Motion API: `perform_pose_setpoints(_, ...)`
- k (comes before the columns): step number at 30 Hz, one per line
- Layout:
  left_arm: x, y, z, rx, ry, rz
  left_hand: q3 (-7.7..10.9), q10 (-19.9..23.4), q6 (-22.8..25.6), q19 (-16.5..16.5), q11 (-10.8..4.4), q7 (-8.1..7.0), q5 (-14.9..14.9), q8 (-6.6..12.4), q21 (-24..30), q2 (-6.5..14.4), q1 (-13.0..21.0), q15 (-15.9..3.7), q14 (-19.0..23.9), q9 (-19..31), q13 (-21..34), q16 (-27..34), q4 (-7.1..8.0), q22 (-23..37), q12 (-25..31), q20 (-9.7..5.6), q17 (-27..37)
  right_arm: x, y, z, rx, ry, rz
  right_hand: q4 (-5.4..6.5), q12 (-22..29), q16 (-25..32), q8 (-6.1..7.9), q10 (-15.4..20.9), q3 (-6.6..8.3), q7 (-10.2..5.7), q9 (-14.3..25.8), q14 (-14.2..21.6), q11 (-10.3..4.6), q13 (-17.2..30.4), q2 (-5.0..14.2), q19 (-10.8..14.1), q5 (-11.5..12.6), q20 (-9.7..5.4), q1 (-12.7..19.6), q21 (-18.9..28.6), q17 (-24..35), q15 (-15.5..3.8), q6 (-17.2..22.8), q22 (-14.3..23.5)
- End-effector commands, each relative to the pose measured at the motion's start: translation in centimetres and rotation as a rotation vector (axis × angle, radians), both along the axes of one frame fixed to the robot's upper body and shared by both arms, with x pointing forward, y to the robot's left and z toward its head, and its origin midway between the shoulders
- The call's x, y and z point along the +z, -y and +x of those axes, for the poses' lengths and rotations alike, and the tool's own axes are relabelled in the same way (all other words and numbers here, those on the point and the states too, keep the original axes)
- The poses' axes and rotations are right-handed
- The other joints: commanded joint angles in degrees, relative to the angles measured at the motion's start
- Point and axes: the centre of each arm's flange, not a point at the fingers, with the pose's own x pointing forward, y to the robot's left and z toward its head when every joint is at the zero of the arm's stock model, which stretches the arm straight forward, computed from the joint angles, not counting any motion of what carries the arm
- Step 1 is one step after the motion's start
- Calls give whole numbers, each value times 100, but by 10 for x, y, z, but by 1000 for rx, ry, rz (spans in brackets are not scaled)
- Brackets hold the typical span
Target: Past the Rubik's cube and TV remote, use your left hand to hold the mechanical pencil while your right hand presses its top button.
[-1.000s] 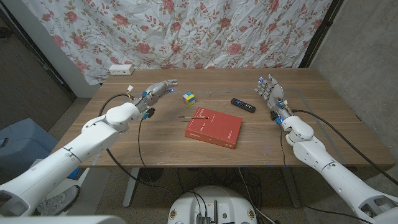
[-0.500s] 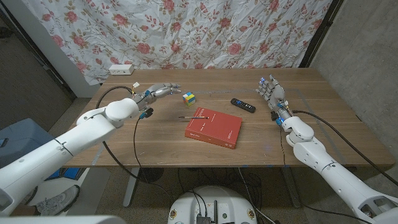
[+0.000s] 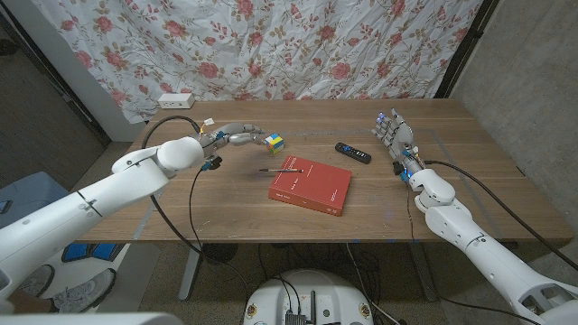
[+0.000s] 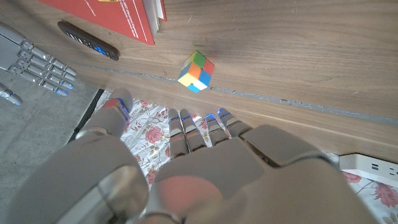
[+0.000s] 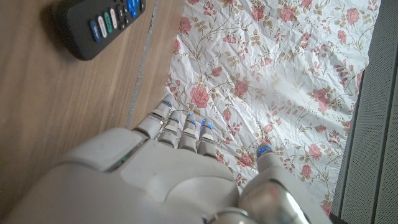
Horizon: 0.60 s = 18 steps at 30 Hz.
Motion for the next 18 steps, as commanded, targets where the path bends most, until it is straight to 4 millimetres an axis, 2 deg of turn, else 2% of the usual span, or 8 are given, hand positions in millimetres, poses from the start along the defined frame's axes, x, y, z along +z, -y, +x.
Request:
perform_pose_setpoints(1,13,11,-8,30,17,175,-26,86,118,-64,-16,-27,24,27,36,-14,121,-752,41,26,19,25,9,11,-7,-478,23,1,0,4,6,-8,-4,-30,25,28,28,46,5,6,18,12,-8,0,93,-15,18,39,-14,26,6,-23,36,13)
perform_pose_setpoints(3,15,12,-9,32,17,204,-54,145,183,-74,-52,-75,27,37,53,-63,203,-794,12,26,19,10,8,11,-13,-507,24,1,0,5,6,-8,0,-34,26,31,27,49,3,0,18,12,-19,0,97,-5,16,83,-16,30,-1,-28,33,13)
perform_pose_setpoints(10,25,19,-16,91,36,319,-129,367,426,-77,-129,-152,35,95,75,-226,412,-793,-37,27,18,6,5,10,-1,-515,25,1,3,5,-1,-9,3,-47,26,34,28,48,1,-9,18,12,-23,-1,99,-11,14,79,-11,29,-17,-17,36,14)
perform_pose_setpoints(18,33,25,-25,141,28,411,-216,650,664,-11,-157,-140,23,137,96,-385,660,-725,113,26,14,46,15,10,6,-562,25,2,6,4,1,-11,-3,-54,24,38,28,43,-3,-7,18,8,-21,-2,107,-22,12,61,-15,27,-30,-12,34,15)
